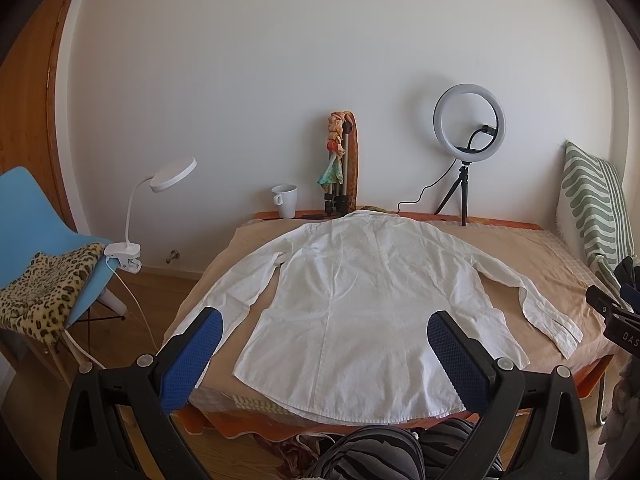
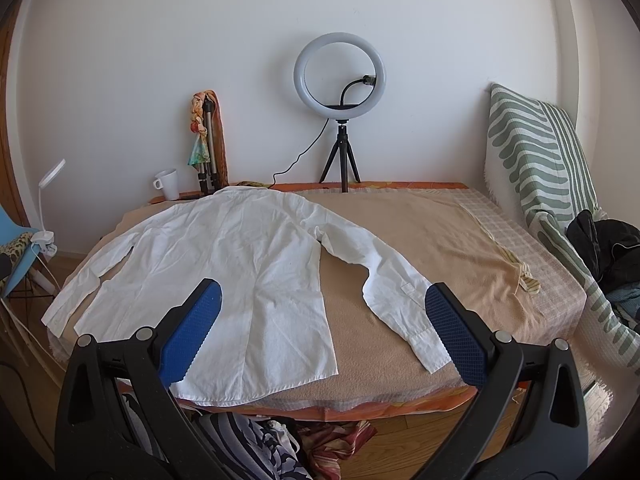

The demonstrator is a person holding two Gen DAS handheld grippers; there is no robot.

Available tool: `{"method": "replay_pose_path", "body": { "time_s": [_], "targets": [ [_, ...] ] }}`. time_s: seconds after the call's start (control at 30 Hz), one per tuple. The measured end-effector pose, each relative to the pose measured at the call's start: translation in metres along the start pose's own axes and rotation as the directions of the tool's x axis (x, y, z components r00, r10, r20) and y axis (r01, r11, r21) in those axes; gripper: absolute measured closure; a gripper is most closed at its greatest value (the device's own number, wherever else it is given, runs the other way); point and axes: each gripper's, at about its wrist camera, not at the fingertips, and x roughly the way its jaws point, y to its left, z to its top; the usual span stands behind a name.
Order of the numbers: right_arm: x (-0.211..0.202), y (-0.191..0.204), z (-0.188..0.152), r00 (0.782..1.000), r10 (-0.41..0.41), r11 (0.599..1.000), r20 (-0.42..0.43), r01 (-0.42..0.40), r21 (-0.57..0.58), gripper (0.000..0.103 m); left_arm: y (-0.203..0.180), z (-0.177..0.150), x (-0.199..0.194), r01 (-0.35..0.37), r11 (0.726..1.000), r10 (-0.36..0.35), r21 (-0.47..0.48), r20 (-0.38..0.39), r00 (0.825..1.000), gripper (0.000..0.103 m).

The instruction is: Fold small clothes

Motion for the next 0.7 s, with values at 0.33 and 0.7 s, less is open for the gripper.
{"method": "replay_pose_path", "body": {
  "time_s": [0.33,0.7],
  "targets": [
    [0.0008,0.0024,-0.0017,1.000,0.000,1.000,-0.002,0.000,-0.001,0.000,0.0006,-0.0008,-0.0005,0.002,1.000,-0.002,0.001,0.000,1.000,0.000],
    [0.0009,0.0033,-0.0016,1.000,0.000,1.000,-0.005,0.000,-0.003,0.000,0.0018,-0.0011,-0.0003,0.003,1.000,-0.003,0.001,0.000,1.000,0.000]
  ]
}}
